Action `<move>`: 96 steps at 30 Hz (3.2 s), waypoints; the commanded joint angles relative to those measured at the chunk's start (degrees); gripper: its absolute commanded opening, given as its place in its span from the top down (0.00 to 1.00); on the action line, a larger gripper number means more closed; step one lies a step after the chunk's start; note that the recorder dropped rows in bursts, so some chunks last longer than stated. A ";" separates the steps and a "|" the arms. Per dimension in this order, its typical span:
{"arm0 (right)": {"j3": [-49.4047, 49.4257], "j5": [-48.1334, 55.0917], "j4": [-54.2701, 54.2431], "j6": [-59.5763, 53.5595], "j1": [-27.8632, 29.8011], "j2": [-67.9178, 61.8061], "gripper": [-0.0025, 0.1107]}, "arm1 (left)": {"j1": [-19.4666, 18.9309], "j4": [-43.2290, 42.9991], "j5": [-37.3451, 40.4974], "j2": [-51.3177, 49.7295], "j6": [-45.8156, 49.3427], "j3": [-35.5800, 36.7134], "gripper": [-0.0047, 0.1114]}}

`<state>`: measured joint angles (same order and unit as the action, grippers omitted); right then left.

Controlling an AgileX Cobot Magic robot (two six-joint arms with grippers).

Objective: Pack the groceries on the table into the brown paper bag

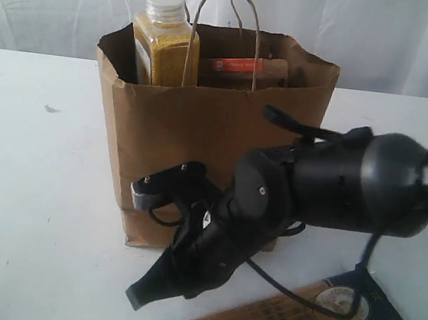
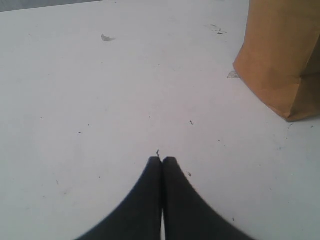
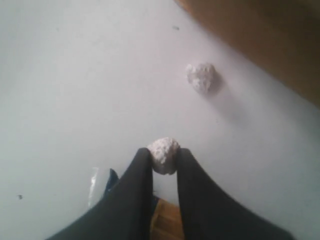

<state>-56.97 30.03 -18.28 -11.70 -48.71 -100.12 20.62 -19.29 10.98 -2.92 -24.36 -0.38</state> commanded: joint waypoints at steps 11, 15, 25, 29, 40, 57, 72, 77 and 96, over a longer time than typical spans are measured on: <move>4.36 3.36 10.32 8.51 1.69 31.36 0.98 | -0.09 0.04 0.02 0.20 0.19 0.38 0.96; 2.80 5.51 11.04 9.29 6.62 34.97 0.98 | -0.09 0.04 0.02 0.20 0.19 0.38 0.96; -5.25 5.61 12.90 8.52 17.02 34.99 0.98 | -0.09 0.04 0.02 0.20 0.19 0.38 0.96; -9.06 4.89 12.90 8.10 19.00 32.94 0.98 | -0.09 0.04 0.02 0.20 0.19 0.38 0.96; -15.80 3.22 12.90 6.79 19.71 22.02 0.94 | -0.09 0.04 0.02 0.20 0.19 0.38 0.96; -8.80 1.14 15.40 11.06 17.71 40.19 0.58 | -0.09 0.04 0.02 0.20 0.19 0.38 0.96; 17.37 2.33 2.72 10.41 3.68 50.17 0.58 | -0.09 0.04 0.02 0.20 0.19 0.38 0.96; 18.73 -5.46 2.52 10.41 -2.45 42.36 0.58 | -0.09 0.04 0.02 0.20 0.19 0.38 0.96; 16.92 -30.38 -0.58 13.64 -5.54 5.63 0.58 | -0.09 0.04 0.02 0.20 0.19 0.38 0.96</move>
<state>-38.86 0.93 -18.50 1.52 -53.98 -91.32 20.62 -19.29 10.98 -2.92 -24.36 -0.38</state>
